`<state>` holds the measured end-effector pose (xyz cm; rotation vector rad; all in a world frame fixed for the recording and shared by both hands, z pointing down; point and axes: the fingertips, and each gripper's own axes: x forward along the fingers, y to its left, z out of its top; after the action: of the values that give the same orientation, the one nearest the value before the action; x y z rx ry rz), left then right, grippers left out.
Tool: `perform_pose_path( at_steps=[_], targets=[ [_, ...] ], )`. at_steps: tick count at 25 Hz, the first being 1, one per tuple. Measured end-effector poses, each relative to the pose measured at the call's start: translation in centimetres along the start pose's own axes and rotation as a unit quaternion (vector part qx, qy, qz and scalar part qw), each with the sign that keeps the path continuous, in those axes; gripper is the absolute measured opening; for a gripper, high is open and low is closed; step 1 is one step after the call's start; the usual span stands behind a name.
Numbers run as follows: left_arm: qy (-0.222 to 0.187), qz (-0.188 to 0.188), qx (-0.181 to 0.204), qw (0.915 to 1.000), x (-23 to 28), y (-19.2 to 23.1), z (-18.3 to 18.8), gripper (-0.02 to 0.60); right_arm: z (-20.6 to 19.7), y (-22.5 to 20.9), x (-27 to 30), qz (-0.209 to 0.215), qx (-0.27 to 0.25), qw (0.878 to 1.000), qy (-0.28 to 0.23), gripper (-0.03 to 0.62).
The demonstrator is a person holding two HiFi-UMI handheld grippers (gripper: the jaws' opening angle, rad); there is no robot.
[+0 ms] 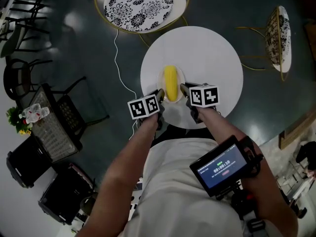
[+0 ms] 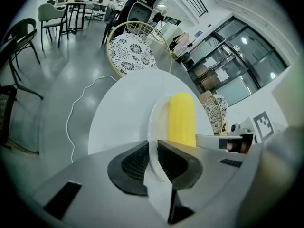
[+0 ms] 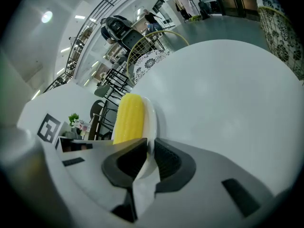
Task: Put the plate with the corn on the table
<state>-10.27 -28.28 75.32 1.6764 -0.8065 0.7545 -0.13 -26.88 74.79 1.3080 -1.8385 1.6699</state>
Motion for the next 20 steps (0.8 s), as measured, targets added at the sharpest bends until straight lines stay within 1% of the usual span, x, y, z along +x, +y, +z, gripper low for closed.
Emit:
perform_pose_path(
  at_steps=[7, 11, 15, 17, 20],
  targets=[
    [0.001, 0.008, 0.045, 0.9990, 0.1, -0.4, 0.1, 0.043, -0.2, -0.2, 0.2, -0.012, -0.033, 0.999, 0.004, 0.046],
    [-0.010, 0.013, 0.058, 0.9982, 0.1, -0.4, 0.2, 0.051, -0.1, -0.1, 0.3, -0.015, -0.059, 0.998, 0.004, 0.048],
    [-0.025, 0.006, 0.054, 0.9982, 0.0, -0.4, -0.1, 0.063, -0.1, -0.2, 0.0, -0.027, -0.094, 0.995, 0.004, 0.060],
    [-0.035, 0.003, 0.050, 0.9982, -0.5, 0.0, 0.1, 0.077, 0.1, 0.1, 0.1, -0.029, -0.099, 0.995, -0.002, 0.060],
    [-0.046, 0.009, 0.043, 0.9980, -1.1, 0.6, 0.0, 0.078, 0.2, 0.0, 0.1, -0.031, -0.101, 0.994, -0.010, 0.060]
  ],
)
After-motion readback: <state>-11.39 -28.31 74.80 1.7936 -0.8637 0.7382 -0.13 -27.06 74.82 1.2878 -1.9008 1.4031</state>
